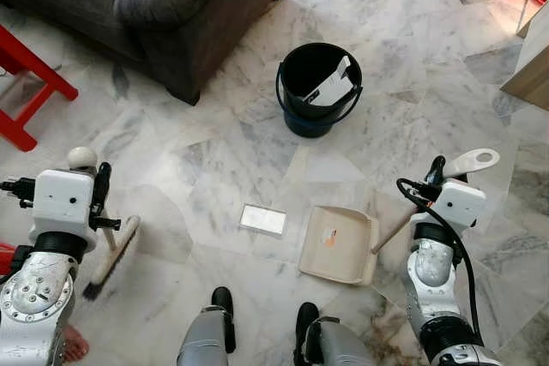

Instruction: Sweep floor

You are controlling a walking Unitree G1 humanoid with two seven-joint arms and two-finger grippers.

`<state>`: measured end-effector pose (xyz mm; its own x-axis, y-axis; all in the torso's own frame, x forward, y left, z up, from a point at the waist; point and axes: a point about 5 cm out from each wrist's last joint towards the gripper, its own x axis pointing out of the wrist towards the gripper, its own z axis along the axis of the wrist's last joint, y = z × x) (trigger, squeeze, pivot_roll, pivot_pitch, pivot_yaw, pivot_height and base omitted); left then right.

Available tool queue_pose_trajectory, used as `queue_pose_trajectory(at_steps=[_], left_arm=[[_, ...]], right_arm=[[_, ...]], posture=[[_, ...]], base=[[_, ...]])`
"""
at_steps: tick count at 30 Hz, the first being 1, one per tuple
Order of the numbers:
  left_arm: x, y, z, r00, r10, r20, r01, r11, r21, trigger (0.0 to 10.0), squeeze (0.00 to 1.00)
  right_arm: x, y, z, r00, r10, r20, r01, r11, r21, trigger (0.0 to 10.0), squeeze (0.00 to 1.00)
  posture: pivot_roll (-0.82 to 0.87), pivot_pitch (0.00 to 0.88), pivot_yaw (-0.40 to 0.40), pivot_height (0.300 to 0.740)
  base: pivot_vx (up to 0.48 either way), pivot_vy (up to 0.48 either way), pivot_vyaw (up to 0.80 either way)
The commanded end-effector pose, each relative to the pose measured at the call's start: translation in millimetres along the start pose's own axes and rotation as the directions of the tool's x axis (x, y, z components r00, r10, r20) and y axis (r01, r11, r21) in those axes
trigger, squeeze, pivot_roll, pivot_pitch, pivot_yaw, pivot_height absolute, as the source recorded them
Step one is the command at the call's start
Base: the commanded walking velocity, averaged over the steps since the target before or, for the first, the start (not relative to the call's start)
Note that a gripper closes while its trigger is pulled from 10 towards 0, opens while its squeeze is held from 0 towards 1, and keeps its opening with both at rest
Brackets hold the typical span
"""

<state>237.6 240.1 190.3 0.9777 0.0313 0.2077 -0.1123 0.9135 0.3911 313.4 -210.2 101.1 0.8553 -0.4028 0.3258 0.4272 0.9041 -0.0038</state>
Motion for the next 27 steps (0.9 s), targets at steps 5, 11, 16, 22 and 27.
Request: queue_pose_trajectory(at_steps=[5,11,16,22,27], left_arm=[[2.5,1.7,2,0.998,0.051,0.036,-0.053,0.996,0.069,10.0,0.00],[8.2,2.0,18,0.988,0.049,0.148,-0.071,0.987,0.147,10.0,0.00],[8.9,1.6,21,0.983,0.051,0.175,-0.080,0.983,0.163,10.0,0.00],[10.9,-2.1,27,0.974,0.042,0.221,-0.084,0.980,0.182,10.0,0.00],[12.2,-11.0,31,0.969,-0.018,0.246,-0.022,0.987,0.160,10.0,0.00]], right_arm=[[-13.2,-1.9,-16,0.996,0.012,-0.088,-0.013,1.000,-0.018,10.0,0.00],[-12.9,-2.2,-16,0.996,0.012,-0.088,-0.013,1.000,-0.017,10.0,0.00],[-12.8,-2.7,-16,0.996,0.011,-0.087,-0.012,1.000,-0.017,10.0,0.00],[-13.1,-2.9,-16,0.996,0.011,-0.087,-0.012,1.000,-0.017,10.0,0.00],[-12.8,-2.8,-16,0.996,0.012,-0.087,-0.013,1.000,-0.016,10.0,0.00]], posture=[[0.24,0.418,-0.001,0.740],[0.24,0.415,-0.002,0.740],[0.24,0.414,-0.002,0.740],[0.24,0.412,-0.002,0.740],[0.24,0.412,-0.002,0.740]], base=[[0.000,0.000,0.00],[0.000,0.000,0.00],[0.000,0.000,0.00],[0.000,0.000,0.00],[0.000,0.000,0.00]])
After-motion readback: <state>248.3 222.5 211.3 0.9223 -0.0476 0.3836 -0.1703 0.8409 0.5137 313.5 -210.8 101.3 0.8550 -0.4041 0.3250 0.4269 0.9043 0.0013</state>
